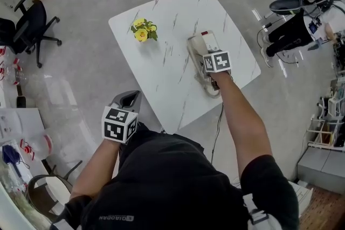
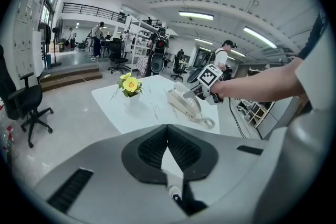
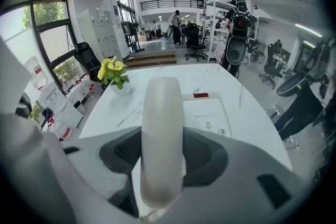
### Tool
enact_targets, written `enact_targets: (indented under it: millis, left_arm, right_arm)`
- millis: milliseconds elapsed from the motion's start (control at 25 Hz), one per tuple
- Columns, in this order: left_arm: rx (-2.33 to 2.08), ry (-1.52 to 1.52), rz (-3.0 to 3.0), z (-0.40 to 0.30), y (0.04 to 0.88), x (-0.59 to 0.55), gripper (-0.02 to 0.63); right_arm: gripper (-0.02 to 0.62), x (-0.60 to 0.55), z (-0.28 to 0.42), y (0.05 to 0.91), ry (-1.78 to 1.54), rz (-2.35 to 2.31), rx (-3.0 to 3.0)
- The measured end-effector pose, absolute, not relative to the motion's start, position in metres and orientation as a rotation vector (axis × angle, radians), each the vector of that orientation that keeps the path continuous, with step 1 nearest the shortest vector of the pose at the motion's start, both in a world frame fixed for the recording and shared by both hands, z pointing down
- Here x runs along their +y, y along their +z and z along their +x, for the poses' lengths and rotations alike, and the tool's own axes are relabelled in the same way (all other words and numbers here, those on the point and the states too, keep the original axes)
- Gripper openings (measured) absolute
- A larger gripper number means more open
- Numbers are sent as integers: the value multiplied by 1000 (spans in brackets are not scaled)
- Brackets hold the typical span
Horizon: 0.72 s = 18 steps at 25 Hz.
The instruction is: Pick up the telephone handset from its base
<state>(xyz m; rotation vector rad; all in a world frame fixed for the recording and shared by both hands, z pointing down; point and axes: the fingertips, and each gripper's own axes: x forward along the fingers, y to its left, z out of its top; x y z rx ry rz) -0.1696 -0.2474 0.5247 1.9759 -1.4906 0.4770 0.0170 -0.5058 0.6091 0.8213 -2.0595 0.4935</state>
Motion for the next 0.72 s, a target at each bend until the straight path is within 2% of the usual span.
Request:
enact_targets:
  millis: [720]
  left_arm:
    - [-1422,473,2134,-128,500,-283,2]
  right_arm:
    - [216,-423,43,473,522,1027,-2411]
